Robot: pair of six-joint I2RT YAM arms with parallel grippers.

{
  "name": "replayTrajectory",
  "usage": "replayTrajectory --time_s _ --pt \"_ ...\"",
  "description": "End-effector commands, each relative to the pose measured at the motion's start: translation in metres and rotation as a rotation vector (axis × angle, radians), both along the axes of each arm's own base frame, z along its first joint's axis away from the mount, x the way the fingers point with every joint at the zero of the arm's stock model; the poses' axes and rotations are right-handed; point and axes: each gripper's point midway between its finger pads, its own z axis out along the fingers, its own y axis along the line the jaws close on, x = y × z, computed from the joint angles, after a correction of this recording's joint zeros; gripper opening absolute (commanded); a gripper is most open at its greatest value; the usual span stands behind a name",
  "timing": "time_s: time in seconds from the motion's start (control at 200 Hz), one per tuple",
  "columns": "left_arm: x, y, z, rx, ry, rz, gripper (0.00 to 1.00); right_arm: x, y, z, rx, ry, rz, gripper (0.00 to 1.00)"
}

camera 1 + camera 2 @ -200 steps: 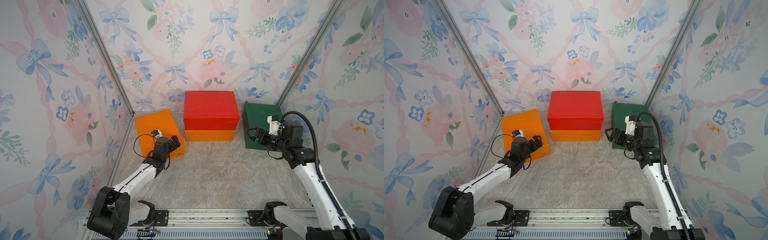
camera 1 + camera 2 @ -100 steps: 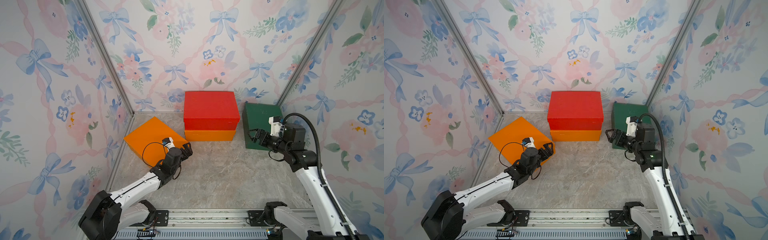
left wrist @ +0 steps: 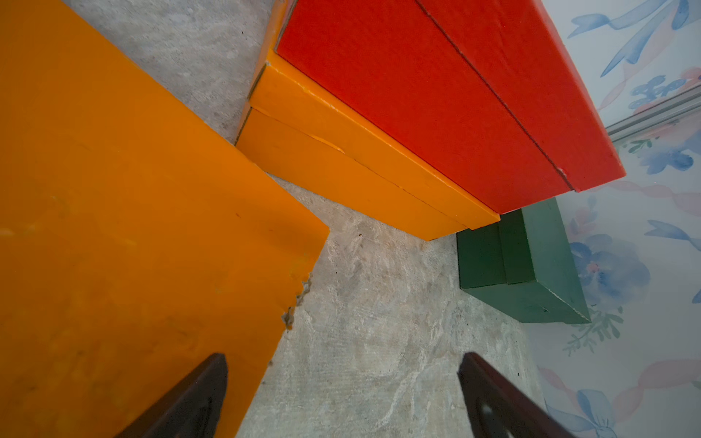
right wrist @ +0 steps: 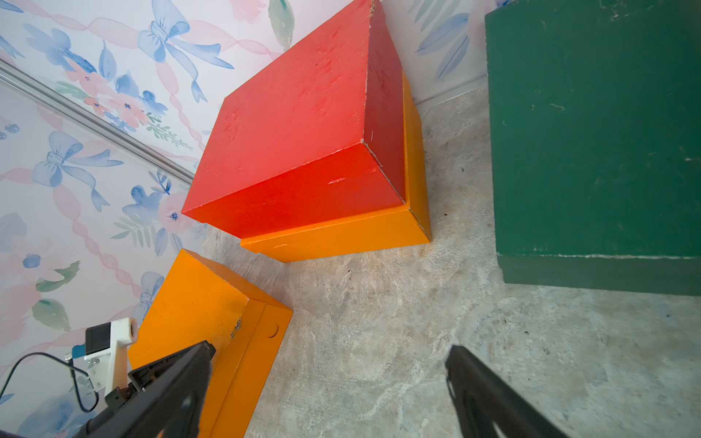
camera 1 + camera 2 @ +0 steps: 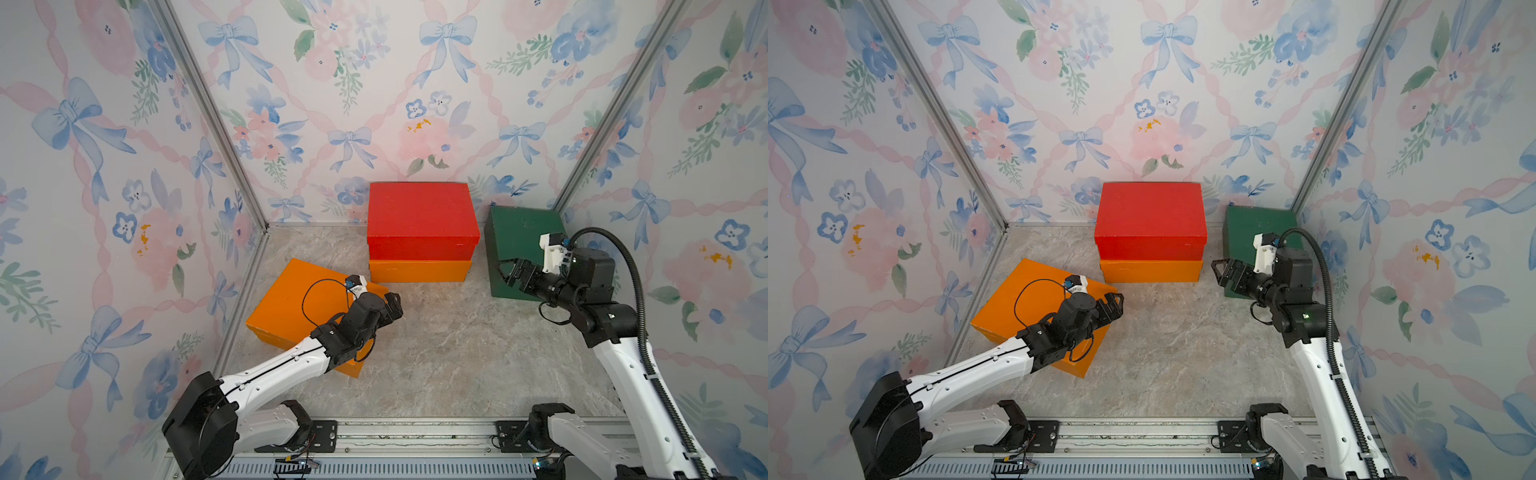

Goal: Stack the shoeboxes
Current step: Move the shoebox to the center of the board.

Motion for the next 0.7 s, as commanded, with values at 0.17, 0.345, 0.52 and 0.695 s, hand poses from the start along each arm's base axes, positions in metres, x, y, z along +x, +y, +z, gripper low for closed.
replayTrajectory --time_s 0.17,0.345,0.52,0.695 --pt "0.014 0.061 0.014 0.084 -0.011 0.060 0.98 -0.007 0.004 -0.004 0.000 0.013 0.017 0.97" --pt "0.012 0.070 -0.008 0.127 0.028 0.054 0.98 -0.006 0.007 -0.005 0.006 0.015 0.020 0.97" --pt "0.002 0.067 -0.024 0.109 0.032 0.026 0.98 -0.005 0.011 -0.005 0.000 0.012 0.027 0.97" --pt "-0.011 0.054 -0.034 0.081 0.031 -0.010 0.98 -0.004 0.016 -0.006 0.004 0.013 0.033 0.97"
